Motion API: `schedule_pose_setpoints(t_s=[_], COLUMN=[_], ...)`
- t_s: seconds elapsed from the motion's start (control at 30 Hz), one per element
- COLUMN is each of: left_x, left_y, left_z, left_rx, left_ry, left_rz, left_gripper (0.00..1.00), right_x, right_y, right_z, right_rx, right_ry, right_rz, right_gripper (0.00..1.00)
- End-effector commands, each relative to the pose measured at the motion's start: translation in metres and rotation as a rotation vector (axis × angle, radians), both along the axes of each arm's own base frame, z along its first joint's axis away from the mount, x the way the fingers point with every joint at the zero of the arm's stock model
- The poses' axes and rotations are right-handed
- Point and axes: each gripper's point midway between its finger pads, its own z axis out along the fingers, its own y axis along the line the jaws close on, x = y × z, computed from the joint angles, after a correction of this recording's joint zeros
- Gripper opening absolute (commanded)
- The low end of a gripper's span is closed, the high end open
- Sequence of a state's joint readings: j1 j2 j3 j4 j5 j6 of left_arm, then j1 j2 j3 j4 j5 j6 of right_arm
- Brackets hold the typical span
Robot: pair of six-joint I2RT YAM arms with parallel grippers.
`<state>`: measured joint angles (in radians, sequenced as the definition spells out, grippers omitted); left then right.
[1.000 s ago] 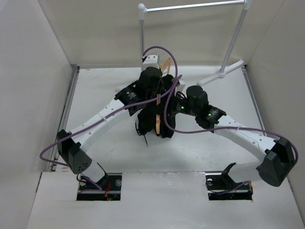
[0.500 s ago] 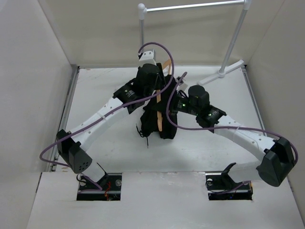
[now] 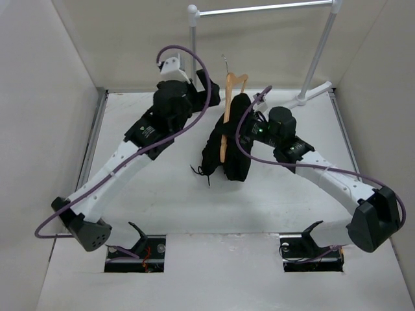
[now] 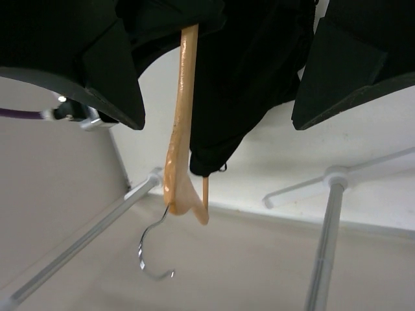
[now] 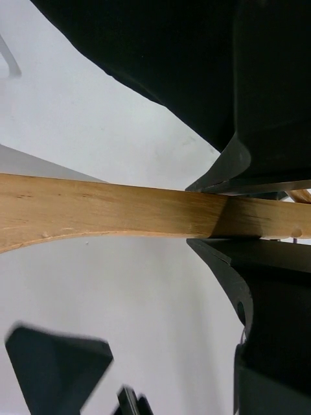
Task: Place the trousers on the hanger
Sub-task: Place the hanger at the clothesline.
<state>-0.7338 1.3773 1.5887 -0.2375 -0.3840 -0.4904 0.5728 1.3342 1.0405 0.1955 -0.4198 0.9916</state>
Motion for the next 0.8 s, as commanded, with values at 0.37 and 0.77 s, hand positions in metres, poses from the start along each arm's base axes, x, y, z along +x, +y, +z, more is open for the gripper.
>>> schedule_pose_setpoints(t_s=[0.37, 0.77], left_x=[-0.002, -0.016], left_y=[0.093, 0.083], left_z=[-0.079, -0.151], left_rx=[-0.041, 0.023], left_ry=[0.168, 0.313], left_rz=[0.162, 0.103], left_gripper=[1.00, 1.00], right_x=[0.073, 0.181], right_y=[-0.062, -0.122], right_z=[0.173, 0.184], right_rx=[0.215, 0.242], right_ry=[-0.369, -0.328], right_rz=[-0.183, -0.395], right_gripper=[0.08, 0.08])
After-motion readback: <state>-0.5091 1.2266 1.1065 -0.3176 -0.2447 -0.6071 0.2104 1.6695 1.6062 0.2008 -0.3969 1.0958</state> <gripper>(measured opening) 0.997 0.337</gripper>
